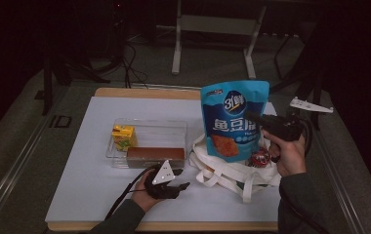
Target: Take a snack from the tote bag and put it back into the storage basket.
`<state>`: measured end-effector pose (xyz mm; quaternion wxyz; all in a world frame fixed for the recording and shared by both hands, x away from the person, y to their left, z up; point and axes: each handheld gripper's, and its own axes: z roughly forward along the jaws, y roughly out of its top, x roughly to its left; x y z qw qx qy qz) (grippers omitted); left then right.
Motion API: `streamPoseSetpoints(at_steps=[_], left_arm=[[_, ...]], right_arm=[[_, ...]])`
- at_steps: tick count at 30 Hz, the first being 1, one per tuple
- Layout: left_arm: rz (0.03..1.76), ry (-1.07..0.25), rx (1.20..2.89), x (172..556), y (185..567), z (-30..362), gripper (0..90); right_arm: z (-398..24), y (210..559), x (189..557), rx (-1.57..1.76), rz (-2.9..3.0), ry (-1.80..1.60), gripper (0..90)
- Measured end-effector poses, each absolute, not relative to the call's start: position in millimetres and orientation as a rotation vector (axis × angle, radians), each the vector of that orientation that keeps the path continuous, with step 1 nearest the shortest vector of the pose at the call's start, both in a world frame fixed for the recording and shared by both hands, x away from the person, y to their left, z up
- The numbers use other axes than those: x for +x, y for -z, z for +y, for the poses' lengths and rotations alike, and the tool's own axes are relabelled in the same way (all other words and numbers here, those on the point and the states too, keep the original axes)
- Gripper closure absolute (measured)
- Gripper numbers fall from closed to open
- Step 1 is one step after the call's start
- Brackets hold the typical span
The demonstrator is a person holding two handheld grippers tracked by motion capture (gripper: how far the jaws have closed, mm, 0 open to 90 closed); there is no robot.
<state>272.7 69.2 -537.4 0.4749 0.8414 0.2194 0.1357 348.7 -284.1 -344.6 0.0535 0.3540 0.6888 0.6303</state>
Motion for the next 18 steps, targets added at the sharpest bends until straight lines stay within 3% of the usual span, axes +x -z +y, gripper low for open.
streamPoseSetpoints(at_steps=[18], left_arm=[[0.535,-0.331,2.058,272.8,537.4,69.2,46.2]], right_arm=[[-242.8,339.1,349.5,1.021,2.125,-2.011,88.8]])
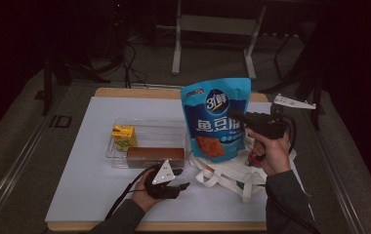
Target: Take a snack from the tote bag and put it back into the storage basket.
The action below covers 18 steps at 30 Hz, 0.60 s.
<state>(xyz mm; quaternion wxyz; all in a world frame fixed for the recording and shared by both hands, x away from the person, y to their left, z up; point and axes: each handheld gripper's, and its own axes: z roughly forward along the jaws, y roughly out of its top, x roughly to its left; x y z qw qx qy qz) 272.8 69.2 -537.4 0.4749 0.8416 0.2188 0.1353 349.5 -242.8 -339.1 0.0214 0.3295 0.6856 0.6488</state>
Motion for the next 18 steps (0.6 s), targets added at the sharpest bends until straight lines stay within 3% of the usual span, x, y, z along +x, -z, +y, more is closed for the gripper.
streamPoseSetpoints(at_steps=[18], left_arm=[[0.531,-0.329,2.059,272.6,537.4,68.9,46.0]], right_arm=[[-208.2,337.3,369.4,1.027,2.138,-2.045,88.8]])
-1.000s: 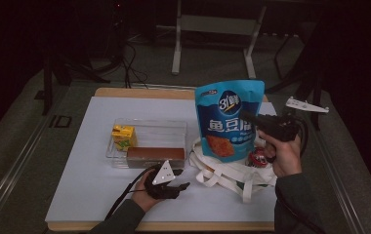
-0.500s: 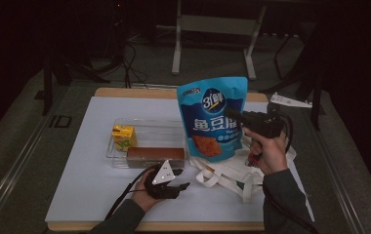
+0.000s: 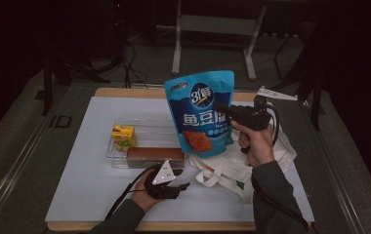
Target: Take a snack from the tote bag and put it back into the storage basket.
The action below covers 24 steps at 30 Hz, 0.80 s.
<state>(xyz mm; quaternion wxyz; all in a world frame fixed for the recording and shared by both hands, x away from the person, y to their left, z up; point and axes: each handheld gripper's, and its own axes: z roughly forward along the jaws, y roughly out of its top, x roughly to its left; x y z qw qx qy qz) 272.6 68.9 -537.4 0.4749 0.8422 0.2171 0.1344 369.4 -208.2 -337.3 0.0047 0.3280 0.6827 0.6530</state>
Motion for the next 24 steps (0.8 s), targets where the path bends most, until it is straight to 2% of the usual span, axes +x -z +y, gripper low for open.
streamPoseSetpoints(at_steps=[24], left_arm=[[0.526,-0.329,2.059,272.0,537.4,68.7,45.9]], right_arm=[[-159.3,329.3,387.8,1.029,2.151,-2.096,88.7]])
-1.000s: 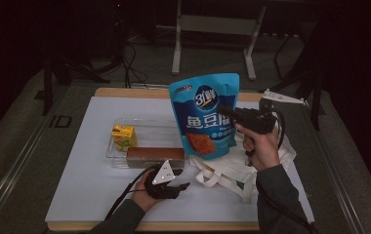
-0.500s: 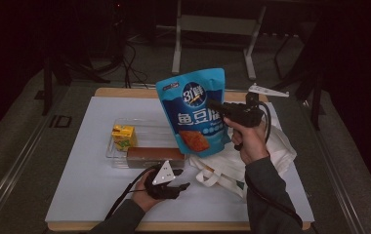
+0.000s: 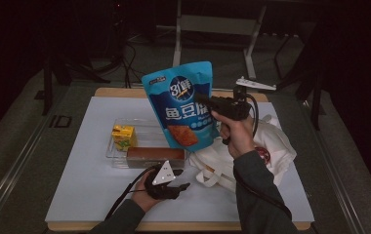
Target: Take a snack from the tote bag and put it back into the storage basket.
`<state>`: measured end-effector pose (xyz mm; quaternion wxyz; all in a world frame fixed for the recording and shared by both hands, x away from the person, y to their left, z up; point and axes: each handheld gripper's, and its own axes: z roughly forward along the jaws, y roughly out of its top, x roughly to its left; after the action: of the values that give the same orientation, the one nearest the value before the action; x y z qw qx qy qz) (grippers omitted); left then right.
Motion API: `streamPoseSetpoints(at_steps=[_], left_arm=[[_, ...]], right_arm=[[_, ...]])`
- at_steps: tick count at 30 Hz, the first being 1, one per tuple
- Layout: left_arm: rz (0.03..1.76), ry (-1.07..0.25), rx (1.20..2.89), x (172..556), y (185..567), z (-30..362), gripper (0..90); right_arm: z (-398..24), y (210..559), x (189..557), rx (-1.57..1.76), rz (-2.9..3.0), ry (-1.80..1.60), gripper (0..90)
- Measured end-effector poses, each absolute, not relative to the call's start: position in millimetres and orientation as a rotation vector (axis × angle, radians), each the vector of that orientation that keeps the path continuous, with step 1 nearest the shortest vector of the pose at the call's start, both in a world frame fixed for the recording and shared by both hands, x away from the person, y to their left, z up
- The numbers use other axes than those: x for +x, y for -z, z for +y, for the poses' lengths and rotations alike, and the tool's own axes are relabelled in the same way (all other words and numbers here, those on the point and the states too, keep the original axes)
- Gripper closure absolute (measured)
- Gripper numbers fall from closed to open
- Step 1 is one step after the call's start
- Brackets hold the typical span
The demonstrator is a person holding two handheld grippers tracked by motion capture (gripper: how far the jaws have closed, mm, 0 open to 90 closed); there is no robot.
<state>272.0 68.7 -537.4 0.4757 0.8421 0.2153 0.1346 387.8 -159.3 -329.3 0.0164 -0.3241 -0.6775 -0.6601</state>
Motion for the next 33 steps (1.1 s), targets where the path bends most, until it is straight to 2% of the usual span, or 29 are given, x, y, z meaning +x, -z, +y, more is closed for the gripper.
streamPoseSetpoints(at_steps=[33], left_arm=[[0.513,-0.341,2.054,270.1,537.2,69.4,45.6]], right_arm=[[-84.5,360.6,434.8,-1.104,-2.119,1.882,88.2]])
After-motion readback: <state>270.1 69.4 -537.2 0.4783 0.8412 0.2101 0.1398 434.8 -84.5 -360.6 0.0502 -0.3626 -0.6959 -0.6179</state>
